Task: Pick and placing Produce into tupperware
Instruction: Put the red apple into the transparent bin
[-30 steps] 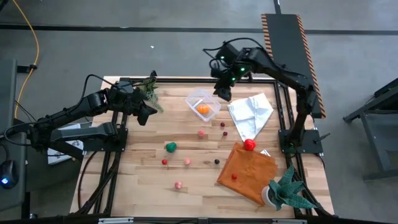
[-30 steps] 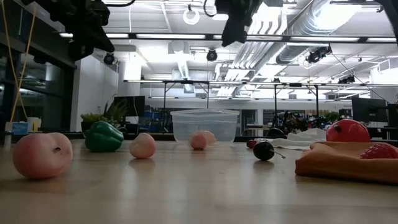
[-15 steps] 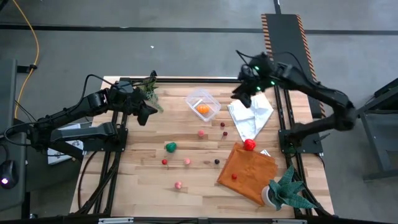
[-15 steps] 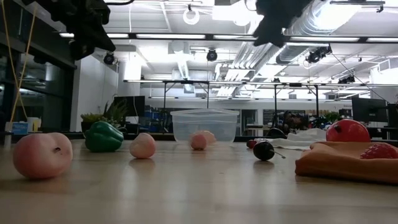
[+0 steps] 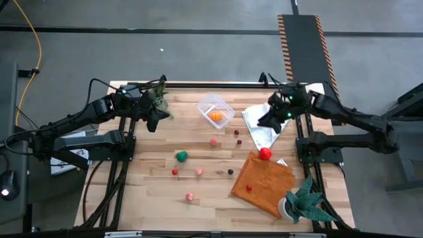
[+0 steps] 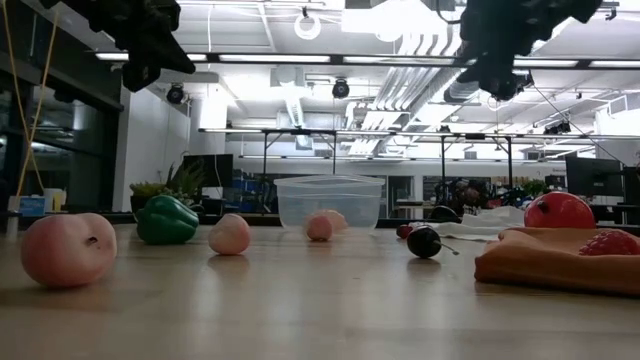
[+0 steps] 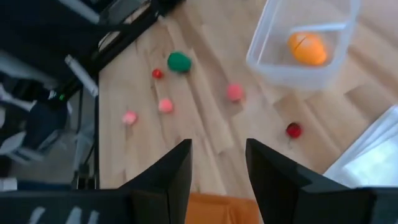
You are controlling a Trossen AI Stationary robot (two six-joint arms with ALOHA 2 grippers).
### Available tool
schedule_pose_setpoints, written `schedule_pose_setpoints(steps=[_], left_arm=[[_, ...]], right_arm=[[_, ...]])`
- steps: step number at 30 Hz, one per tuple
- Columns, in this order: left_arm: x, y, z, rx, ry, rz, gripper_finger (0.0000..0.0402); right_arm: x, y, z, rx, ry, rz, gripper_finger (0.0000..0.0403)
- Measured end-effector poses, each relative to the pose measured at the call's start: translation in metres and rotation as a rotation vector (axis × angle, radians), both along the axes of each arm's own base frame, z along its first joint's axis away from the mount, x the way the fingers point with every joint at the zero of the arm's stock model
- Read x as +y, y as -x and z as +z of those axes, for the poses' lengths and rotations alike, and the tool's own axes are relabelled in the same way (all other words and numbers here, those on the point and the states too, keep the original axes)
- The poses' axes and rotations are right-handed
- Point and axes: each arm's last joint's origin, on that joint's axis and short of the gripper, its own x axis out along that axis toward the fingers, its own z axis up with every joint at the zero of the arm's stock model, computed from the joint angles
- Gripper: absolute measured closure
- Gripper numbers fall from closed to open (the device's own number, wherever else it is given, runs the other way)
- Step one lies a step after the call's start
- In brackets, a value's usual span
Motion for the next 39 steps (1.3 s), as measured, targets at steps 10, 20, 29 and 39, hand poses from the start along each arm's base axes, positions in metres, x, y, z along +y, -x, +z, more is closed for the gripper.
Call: schedule_pose_setpoints(steps=[10, 20, 29, 39], left_arm=[[-0.001, 0.000, -0.001, -0.012, 0.055, 0.022, 0.0401], [-0.001, 0.000, -0.001, -0.022, 0.113, 0.038, 0.0401], [-0.001, 0.000, -0.001, -0.022, 0.113, 0.037, 0.0401], [-0.001, 0.001, -0.002, -0.014, 0.138, 0.053, 0.0401]], right_arm=[[0.029, -0.003, -0.032, 0.117, 0.012, 0.214, 0.0258], [0.033, 0.001, -0.053, 0.177, 0.042, 0.283, 0.0163], [0.033, 0.003, -0.055, 0.172, 0.152, 0.381, 0.0077], [0.031, -0.003, -0.059, 0.178, 0.238, 0.446, 0.0041]])
